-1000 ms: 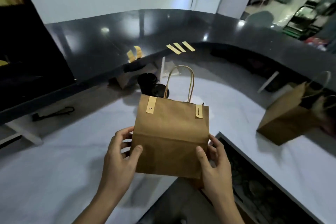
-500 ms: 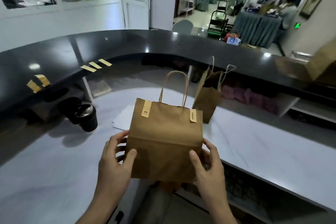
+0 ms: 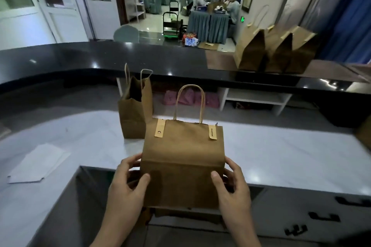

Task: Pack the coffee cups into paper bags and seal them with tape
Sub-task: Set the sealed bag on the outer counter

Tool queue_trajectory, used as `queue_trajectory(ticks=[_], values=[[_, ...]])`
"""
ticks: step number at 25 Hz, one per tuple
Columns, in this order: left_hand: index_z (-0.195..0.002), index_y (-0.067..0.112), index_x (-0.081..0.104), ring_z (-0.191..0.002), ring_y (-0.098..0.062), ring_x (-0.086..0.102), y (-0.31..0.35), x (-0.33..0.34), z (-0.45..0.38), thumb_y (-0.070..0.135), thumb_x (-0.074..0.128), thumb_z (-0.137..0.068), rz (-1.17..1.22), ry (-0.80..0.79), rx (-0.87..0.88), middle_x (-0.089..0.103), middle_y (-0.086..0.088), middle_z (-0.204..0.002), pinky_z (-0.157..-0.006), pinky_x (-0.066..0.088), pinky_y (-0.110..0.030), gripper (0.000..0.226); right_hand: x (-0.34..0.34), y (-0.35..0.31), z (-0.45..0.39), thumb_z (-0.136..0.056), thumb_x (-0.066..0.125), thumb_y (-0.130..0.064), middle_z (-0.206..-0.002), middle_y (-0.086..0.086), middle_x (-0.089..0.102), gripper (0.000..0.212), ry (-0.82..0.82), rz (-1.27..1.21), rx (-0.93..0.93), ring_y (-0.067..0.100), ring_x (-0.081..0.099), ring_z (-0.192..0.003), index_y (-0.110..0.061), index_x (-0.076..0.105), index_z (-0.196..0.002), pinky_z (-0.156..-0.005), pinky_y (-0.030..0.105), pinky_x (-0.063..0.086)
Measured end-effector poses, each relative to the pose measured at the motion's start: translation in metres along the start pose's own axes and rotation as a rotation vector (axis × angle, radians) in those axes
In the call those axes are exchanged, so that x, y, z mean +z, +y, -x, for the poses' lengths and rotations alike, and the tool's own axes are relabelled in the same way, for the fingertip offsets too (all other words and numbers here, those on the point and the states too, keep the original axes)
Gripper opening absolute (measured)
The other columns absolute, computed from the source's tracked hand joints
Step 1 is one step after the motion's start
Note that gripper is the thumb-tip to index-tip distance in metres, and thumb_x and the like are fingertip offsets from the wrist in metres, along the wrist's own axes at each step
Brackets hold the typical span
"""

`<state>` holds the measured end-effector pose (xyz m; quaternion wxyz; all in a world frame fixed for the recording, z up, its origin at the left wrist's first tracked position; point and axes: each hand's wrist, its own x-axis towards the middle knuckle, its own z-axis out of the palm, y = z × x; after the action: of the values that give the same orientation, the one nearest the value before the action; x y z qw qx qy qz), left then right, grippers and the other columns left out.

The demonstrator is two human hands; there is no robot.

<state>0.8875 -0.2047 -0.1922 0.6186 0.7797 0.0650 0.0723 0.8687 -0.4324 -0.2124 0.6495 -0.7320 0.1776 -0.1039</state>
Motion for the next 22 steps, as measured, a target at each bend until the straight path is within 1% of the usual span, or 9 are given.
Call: queue_trajectory(ticks=[2, 4, 6, 9, 11, 14, 16, 19, 22], values=[[-0.116, 0.044, 0.058, -0.101, 0.006, 0.058, 0.006, 0.031, -0.006, 0.009, 0.065, -0.094, 0.000, -0.066, 0.011, 0.062, 0.018, -0.114, -0.082, 0.050, -0.024, 0.042, -0.026, 0.006, -0.012, -0.091, 0.070, -0.039, -0.125, -0.014, 0.062, 0.042, 0.068, 0.005, 0.017, 0.006, 0.058, -0.115, -0.057, 0.053, -0.125, -0.098, 0.035, 0.052], [-0.117, 0.043, 0.058, -0.101, 0.003, 0.059, 0.011, 0.056, -0.014, 0.009, 0.064, -0.094, 0.005, -0.116, 0.019, 0.062, 0.017, -0.114, -0.078, 0.050, -0.021, 0.041, -0.043, 0.008, -0.025, -0.091, 0.070, -0.038, -0.126, -0.011, 0.063, 0.042, 0.111, 0.009, 0.022, 0.005, 0.058, -0.113, -0.056, 0.053, -0.125, -0.091, 0.030, 0.050], [-0.116, 0.044, 0.057, -0.101, 0.001, 0.059, 0.014, 0.073, -0.025, 0.011, 0.064, -0.095, 0.010, -0.145, 0.006, 0.061, 0.019, -0.114, -0.075, 0.050, -0.019, 0.040, -0.052, 0.008, -0.040, -0.092, 0.070, -0.035, -0.126, -0.009, 0.063, 0.042, 0.137, 0.004, 0.016, 0.005, 0.058, -0.112, -0.055, 0.053, -0.125, -0.086, 0.027, 0.049], [-0.114, 0.046, 0.058, -0.097, 0.004, 0.059, 0.015, 0.093, -0.052, 0.010, 0.065, -0.094, 0.014, -0.167, -0.005, 0.063, 0.019, -0.110, -0.071, 0.051, -0.019, 0.042, -0.056, 0.010, -0.067, -0.092, 0.071, -0.032, -0.125, -0.008, 0.064, 0.043, 0.166, 0.004, 0.018, 0.005, 0.059, -0.113, -0.052, 0.055, -0.126, -0.079, 0.022, 0.049], [-0.114, 0.045, 0.060, -0.096, 0.004, 0.060, 0.018, 0.103, -0.075, 0.006, 0.065, -0.093, 0.018, -0.174, 0.001, 0.065, 0.016, -0.109, -0.072, 0.053, -0.023, 0.044, -0.052, 0.006, -0.085, -0.091, 0.072, -0.029, -0.123, -0.007, 0.065, 0.044, 0.195, -0.009, 0.014, 0.007, 0.059, -0.112, -0.047, 0.056, -0.128, -0.075, 0.016, 0.046], [-0.116, 0.040, 0.062, -0.098, -0.002, 0.062, 0.028, 0.116, -0.119, 0.001, 0.064, -0.091, 0.034, -0.184, 0.041, 0.065, 0.010, -0.110, -0.081, 0.055, -0.031, 0.046, -0.041, -0.005, -0.121, -0.091, 0.072, -0.029, -0.124, -0.005, 0.066, 0.045, 0.239, -0.007, -0.003, 0.012, 0.061, -0.113, -0.043, 0.056, -0.130, -0.075, 0.013, 0.044], [-0.117, 0.038, 0.062, -0.099, -0.003, 0.061, 0.038, 0.122, -0.150, 0.000, 0.064, -0.091, 0.036, -0.195, 0.074, 0.065, 0.011, -0.110, -0.083, 0.055, -0.032, 0.046, -0.032, -0.018, -0.145, -0.091, 0.071, -0.031, -0.122, -0.007, 0.065, 0.044, 0.255, -0.006, -0.016, 0.010, 0.060, -0.113, -0.044, 0.055, -0.130, -0.073, 0.011, 0.042], [-0.116, 0.038, 0.061, -0.100, 0.001, 0.060, 0.055, 0.124, -0.198, -0.001, 0.064, -0.091, 0.045, -0.209, 0.117, 0.065, 0.018, -0.106, -0.079, 0.054, -0.027, 0.047, -0.014, -0.041, -0.185, -0.091, 0.071, -0.028, -0.119, -0.011, 0.067, 0.042, 0.282, -0.037, -0.066, 0.004, 0.061, -0.112, -0.048, 0.057, -0.125, -0.073, 0.011, 0.043], [-0.120, 0.039, 0.057, -0.104, 0.006, 0.058, 0.068, 0.127, -0.242, 0.004, 0.067, -0.091, 0.016, -0.222, 0.165, 0.063, 0.018, -0.111, -0.082, 0.048, -0.018, 0.047, 0.002, -0.061, -0.218, -0.091, 0.072, -0.027, -0.121, -0.012, 0.067, 0.043, 0.300, -0.055, -0.115, 0.003, 0.060, -0.114, -0.048, 0.057, -0.126, -0.075, 0.014, 0.045]])
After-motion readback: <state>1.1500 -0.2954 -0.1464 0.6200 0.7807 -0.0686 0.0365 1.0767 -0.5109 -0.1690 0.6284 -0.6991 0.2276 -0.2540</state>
